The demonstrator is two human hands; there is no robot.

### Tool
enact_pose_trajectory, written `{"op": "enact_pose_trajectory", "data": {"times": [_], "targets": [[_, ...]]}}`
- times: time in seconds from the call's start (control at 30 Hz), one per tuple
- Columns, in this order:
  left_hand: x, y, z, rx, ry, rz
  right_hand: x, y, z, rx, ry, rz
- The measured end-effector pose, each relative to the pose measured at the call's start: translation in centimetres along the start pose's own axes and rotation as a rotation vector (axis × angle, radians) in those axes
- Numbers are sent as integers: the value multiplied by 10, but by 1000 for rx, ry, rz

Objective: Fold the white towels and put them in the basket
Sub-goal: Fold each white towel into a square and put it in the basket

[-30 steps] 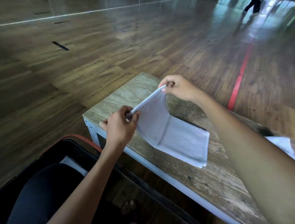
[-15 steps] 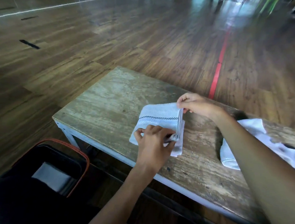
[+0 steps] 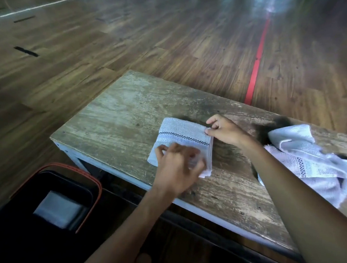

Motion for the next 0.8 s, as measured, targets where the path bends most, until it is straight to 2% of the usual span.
{"op": "enact_pose_trajectory", "data": {"times": [0.1,0.2,0.27,0.33,0.43,0.53,0.67,0.8], "targets": [[-27,10,-41,-36,30,-92,-2,1,8,-13,-46,125],[-45,-5,-90,-280,-3,-187,-4,4,20,5,-114,111],[-47,-22,-108,-473,-99,-131,-7,3,31,71,-114,114],[-48,-30,-115,-571,-168,-113,-9,-5,48,122,-96,191],[-53,-26,-115,-561,-197,-134,-9,-27,71,89,-66,303],[-63,-15,-104,-532,-162,-116,-3,-24,74,109,-99,295],[-69,3,-66,-500,0,-125,-10,-5,57,100,-103,380],[-67,11,-17,-438,190,-26,-20,1,52,230,-47,470]]}}
Point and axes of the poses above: each hand's wrist, its own z-axis away from the middle knuckle, its own y-axis out of the back of the hand, x = y × z, the point moved 6 cm from there along -z, towards the middle knuckle, and after that the axes turned 1 degree about x, right-handed, at the moved point
